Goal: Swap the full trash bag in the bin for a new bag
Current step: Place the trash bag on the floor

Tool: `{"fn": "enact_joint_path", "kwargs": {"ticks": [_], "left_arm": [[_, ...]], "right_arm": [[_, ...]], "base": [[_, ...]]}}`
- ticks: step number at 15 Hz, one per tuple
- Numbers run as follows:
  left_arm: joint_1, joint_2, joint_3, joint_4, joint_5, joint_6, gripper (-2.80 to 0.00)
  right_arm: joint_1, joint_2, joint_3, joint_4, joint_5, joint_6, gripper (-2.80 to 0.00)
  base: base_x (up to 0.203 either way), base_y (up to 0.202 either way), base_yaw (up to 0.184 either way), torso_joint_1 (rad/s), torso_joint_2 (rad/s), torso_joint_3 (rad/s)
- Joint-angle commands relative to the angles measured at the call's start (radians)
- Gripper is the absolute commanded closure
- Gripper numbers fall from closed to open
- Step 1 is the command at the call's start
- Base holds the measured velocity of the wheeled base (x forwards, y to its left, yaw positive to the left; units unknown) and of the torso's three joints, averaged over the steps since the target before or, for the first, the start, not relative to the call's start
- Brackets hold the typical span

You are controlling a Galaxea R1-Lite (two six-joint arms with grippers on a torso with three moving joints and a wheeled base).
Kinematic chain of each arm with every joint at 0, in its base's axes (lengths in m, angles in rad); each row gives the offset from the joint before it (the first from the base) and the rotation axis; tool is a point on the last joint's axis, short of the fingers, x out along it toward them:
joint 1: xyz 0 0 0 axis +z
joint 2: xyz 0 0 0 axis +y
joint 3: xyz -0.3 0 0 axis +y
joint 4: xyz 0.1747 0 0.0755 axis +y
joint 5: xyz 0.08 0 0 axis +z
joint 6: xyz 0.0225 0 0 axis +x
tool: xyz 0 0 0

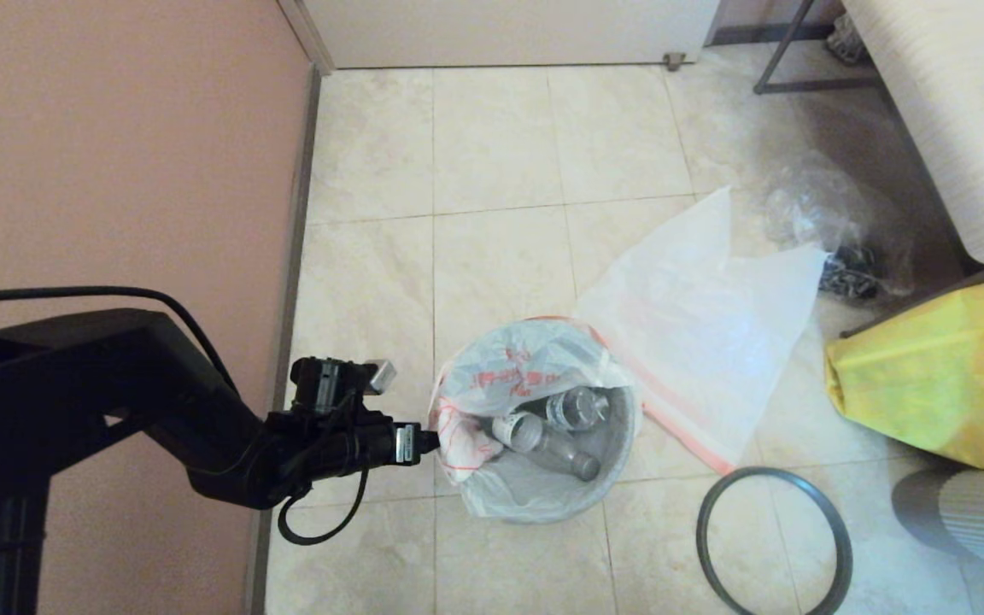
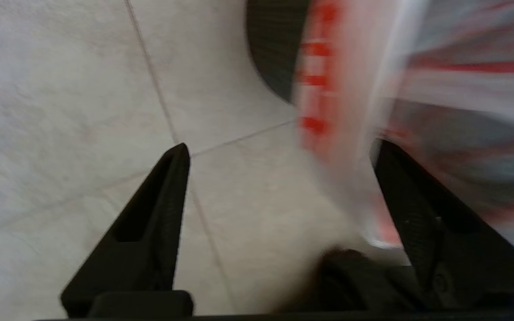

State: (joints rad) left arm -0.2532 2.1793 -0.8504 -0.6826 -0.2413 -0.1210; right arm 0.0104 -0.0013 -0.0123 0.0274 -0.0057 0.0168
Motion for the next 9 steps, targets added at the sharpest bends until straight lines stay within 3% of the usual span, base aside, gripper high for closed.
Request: {"fn": "enact_joint_path", "kwargs": {"ticks": [1, 3, 5, 9], "left_arm": [[0.016, 0.091, -0.044, -0.010, 0.000, 0.026, -2.80], [0.020, 0.126, -0.074, -0.053, 0.003, 0.029, -2.80], [0.020, 0.177, -0.096, -0.184, 0.010, 0.026, -2.80], [0.014, 0.229, -0.143, -0.238, 0.123, 0.031, -2.80]], "right_arm": [[0.000, 0.001, 0.000, 0.000, 0.000, 0.000, 0.00], [0.000, 0.001, 0.000, 0.000, 0.000, 0.000, 0.00], [0.000, 0.001, 0.000, 0.000, 0.000, 0.000, 0.00], [0.000, 0.001, 0.000, 0.000, 0.000, 0.000, 0.00]], "base": [[0.000, 0.000, 0.000, 0.000, 0.00, 0.000], [0.000, 0.000, 0.000, 0.000, 0.00, 0.000], [0.000, 0.000, 0.000, 0.000, 0.00, 0.000], [0.000, 0.000, 0.000, 0.000, 0.00, 0.000]]}}
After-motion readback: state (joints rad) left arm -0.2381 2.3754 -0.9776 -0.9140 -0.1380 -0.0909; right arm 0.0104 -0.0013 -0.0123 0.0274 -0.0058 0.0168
